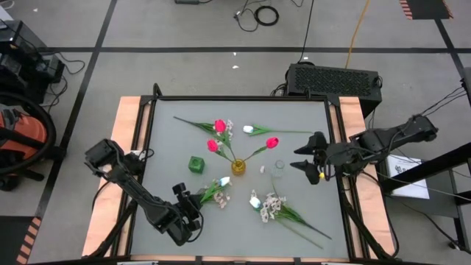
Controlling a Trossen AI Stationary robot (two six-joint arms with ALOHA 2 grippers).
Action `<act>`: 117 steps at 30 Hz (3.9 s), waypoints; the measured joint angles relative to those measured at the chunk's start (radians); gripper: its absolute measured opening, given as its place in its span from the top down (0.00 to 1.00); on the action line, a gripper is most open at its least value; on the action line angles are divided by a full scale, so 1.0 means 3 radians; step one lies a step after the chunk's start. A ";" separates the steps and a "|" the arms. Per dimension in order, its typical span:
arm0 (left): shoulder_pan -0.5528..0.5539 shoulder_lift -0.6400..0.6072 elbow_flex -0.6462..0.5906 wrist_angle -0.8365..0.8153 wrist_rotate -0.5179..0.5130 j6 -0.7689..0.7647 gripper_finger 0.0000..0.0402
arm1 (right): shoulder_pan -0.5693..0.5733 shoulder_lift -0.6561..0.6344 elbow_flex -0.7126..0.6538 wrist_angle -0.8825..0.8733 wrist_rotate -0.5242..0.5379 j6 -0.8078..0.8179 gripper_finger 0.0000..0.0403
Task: Sort flowers into vase by color
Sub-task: Put the bottom left white flower into the green flower vase
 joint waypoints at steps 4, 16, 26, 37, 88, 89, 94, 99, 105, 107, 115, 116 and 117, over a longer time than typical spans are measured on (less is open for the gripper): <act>0.0000 0.0082 0.0000 0.0056 0.0093 0.0035 0.52 | 0.0039 0.0145 0.0000 0.0131 -0.0017 0.0001 0.35; -0.0001 0.0156 0.0001 0.0222 0.0101 0.0198 0.86 | 0.0097 0.0315 0.0000 0.0199 0.0115 0.0213 0.35; -0.0001 -0.0203 0.0019 -0.0059 -0.0019 0.0289 0.97 | 0.0206 0.0318 0.0000 0.0279 0.0177 0.0217 0.35; -0.0183 -0.0866 0.0019 -0.0071 -0.0060 0.0654 0.97 | 0.0436 0.0310 0.0000 0.0472 0.0272 0.0165 0.35; 0.0034 -0.1274 0.0019 0.4975 0.0610 0.4996 0.97 | 0.0846 0.2845 0.1899 0.2934 0.0164 -0.2355 0.35; 0.0033 -0.1227 0.0019 0.5071 0.0610 0.4997 0.97 | 0.0836 0.2895 0.1915 0.2932 0.0162 -0.2332 0.35; 0.0074 -0.1038 0.0019 0.5424 0.0596 0.4992 0.97 | 0.0771 0.3061 0.1935 0.3033 0.0161 -0.2171 0.35; 0.0175 -0.0924 0.0019 0.5520 0.0596 0.4977 0.97 | 0.0732 0.3099 0.1935 0.3041 0.0162 -0.2059 0.35; 0.0280 -0.0791 0.0019 0.5668 0.0746 0.4972 0.97 | 0.0721 0.3099 0.1935 0.3186 0.0163 -0.2159 0.35; 0.0319 -0.0756 0.0019 0.5731 0.0829 0.4972 0.97 | 0.0703 0.3098 0.1937 0.3207 0.0157 -0.2176 0.35; 0.0415 -0.0735 0.0019 0.5768 0.0968 0.4972 0.97 | 0.0621 0.3098 0.1937 0.3196 0.0143 -0.2202 0.35; 0.0426 -0.0735 0.0019 0.5754 0.0998 0.4972 0.97 | 0.0616 0.3098 0.1937 0.3195 0.0138 -0.2205 0.35; 0.0438 -0.0735 0.0019 0.5749 0.1033 0.4972 0.97 | 0.0606 0.3098 0.1937 0.3196 0.0136 -0.2208 0.35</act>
